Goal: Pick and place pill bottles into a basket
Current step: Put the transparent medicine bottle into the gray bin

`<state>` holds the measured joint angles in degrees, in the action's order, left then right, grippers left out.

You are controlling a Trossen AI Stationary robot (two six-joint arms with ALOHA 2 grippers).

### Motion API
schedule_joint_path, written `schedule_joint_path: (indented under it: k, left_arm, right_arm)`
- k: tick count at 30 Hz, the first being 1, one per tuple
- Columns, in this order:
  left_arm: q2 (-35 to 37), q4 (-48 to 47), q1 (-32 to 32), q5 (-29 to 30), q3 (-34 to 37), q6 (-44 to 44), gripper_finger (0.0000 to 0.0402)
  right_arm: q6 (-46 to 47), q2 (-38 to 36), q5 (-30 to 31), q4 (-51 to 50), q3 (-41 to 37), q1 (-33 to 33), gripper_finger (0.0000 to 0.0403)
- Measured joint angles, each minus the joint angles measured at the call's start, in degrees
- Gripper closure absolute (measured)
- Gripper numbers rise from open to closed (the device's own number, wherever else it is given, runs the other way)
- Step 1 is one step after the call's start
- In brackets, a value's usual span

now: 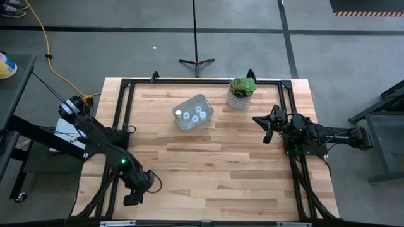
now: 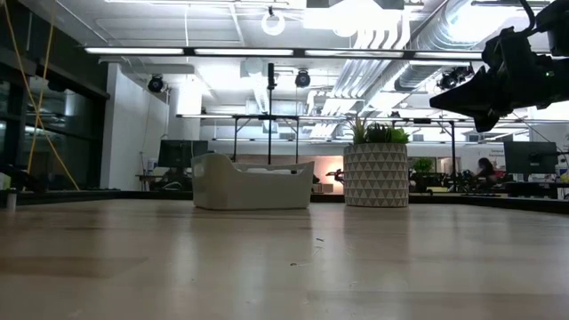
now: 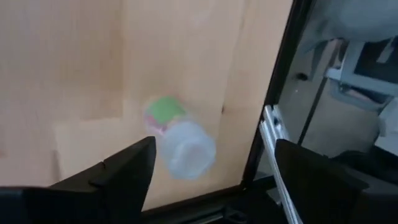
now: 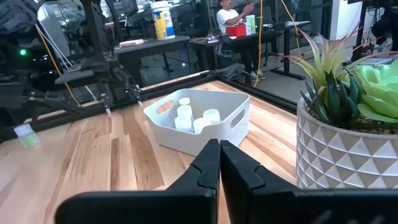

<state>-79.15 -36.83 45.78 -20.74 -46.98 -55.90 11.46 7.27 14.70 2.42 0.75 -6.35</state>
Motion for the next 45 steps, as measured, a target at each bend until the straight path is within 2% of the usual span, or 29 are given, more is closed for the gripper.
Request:
schedule_joint_path:
  k: [7,17,20,27,34,39,45]
  left_arm:
    - [-3.66,-0.66,3.48,0.78,0.00,-3.44,0.0050]
    - [-7.41,-0.55,3.39,4.20,-0.02,-4.78,0.0063]
    - [-8.11,-0.59,3.40,2.99,-0.02,-4.54,0.0075]
    - [-8.18,-0.57,3.39,3.32,-0.02,-2.71,0.0128]
    - [-8.17,-1.87,3.11,1.03,-0.41,-2.67,0.0216]
    - [-6.99,-10.80,-0.19,0.07,-3.41,1.88,0.0222]
    - [-3.41,-22.13,-11.54,3.11,-8.52,15.82,0.0222]
  right_arm:
    - [-0.09,0.24,0.66,0.05,0.00,-0.01,0.0399]
    - [-1.46,0.26,1.51,0.22,-0.01,0.00,0.0400]
    - [-1.46,0.26,1.53,0.22,0.00,-0.02,0.0401]
    - [-1.49,0.26,1.62,0.22,0.00,0.00,0.0402]
    - [-1.49,0.26,1.68,0.22,0.00,-0.01,0.0401]
    - [-1.49,0.26,1.51,0.21,0.00,0.00,0.0402]
    - [-1.49,0.28,1.46,0.19,0.00,-0.02,0.0402]
